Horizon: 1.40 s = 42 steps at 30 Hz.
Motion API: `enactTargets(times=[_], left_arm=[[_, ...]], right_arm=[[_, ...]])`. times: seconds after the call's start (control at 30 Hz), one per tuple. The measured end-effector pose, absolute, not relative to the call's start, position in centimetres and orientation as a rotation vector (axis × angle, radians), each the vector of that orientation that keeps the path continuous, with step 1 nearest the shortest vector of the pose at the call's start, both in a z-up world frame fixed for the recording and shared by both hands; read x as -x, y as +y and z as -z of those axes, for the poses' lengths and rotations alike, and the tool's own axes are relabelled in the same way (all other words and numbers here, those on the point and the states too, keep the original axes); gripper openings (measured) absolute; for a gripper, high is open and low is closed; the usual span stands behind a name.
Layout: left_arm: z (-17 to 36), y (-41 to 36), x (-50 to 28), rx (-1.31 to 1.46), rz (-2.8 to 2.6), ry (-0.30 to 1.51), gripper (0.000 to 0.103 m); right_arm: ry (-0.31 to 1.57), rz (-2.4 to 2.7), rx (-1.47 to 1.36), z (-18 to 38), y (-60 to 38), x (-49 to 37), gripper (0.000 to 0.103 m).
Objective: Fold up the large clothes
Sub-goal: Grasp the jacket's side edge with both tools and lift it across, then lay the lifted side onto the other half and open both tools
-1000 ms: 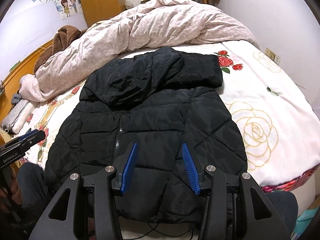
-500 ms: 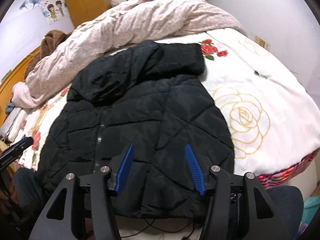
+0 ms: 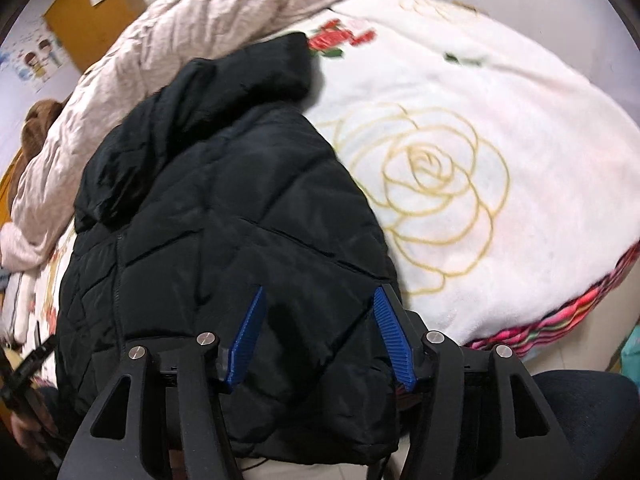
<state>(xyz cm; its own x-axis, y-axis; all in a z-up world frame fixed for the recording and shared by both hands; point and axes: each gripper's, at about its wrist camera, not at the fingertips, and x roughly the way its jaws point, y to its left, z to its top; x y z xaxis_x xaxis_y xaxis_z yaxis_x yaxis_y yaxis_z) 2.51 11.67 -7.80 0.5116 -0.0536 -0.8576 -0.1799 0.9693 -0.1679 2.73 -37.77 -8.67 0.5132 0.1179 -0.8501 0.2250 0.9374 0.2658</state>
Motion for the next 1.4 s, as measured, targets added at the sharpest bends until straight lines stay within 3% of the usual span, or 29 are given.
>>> enactTargets(times=[0.33,0.4,0.67,0.73,0.8,0.83,0.9,1.2,1.4], left_arm=[[9.4,10.0,-2.2,0.249,0.017,1.095,0.072],[9.7,9.3,-2.4,0.231,0.037,1.118,0.076],[11.1,9.2,-2.7,0.244,0.046,1.182,0.076],[10.9,8.7,-2.7,0.219,0.054,1.178,0.061],[10.4,8.1,-2.5,0.199,0.076,1.163,0.043],[9.9,7.9,-2.4,0.188,0.087,1.151,0.032],[8.7,7.6,-2.1,0.191,0.104,1.124,0.022],[-1.0,9.8,0.0,0.332,0.173,0.9,0.015],[-3.4,11.2,3.2,0.37,0.188,0.84,0.015]], right_arm=[[1.057,0.087,-0.396,9.4,-38.6,-2.1,0.058],[1.1,0.096,-0.404,10.1,-38.8,-2.4,0.067],[1.233,0.055,-0.47,12.2,-39.0,-2.7,0.07],[1.241,0.043,-0.458,12.1,-38.8,-2.8,0.061],[1.236,0.025,-0.449,11.7,-38.5,-2.8,0.034],[1.226,0.007,-0.456,11.4,-38.5,-2.7,0.027],[1.208,-0.027,-0.475,10.6,-38.4,-2.5,0.015],[0.986,-0.193,-0.504,1.6,-38.4,0.2,0.011],[0.913,-0.233,-0.562,-0.6,-40.1,4.0,0.011]])
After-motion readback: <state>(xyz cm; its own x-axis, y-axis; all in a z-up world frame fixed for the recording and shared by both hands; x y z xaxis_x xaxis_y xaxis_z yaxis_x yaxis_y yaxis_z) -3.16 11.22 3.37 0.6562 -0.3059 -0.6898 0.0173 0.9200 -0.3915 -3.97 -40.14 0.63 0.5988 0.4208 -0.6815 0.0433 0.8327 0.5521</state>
